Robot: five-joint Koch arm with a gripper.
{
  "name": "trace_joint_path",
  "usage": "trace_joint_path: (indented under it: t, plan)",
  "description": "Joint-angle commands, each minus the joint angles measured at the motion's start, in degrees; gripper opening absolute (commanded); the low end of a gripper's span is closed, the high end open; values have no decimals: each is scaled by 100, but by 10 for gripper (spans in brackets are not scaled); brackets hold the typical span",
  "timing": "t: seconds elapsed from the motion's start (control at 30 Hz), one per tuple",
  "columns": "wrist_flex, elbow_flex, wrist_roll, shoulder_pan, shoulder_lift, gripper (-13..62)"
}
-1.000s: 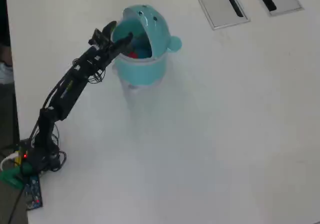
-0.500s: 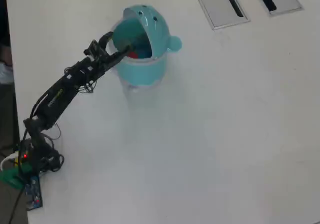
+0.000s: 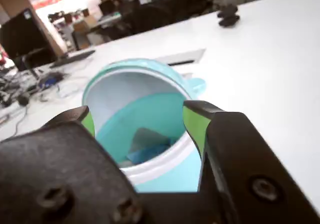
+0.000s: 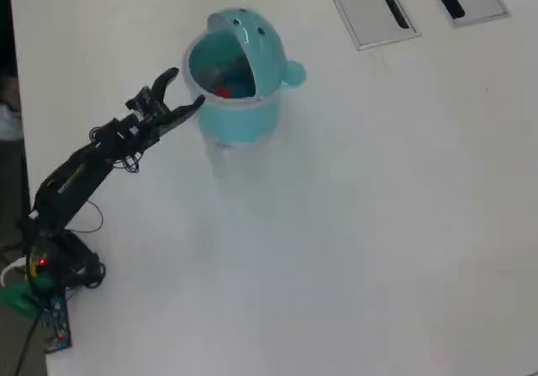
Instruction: Grasp RGB lego blocks and put them in the bin one by one.
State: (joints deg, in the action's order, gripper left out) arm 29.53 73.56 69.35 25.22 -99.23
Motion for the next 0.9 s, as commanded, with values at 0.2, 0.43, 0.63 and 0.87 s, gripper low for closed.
trace_joint_path:
  t: [0.2,0.43,0.63,0.87]
  plan:
    - [-659,817,-738,-290,-967,331]
    - [-1002,1617,-1292,-483,-1494,331]
    - [-1696,2487,-1591,-686,-1934,331]
    - [-1898,3120,-2048,-765,-2382,330]
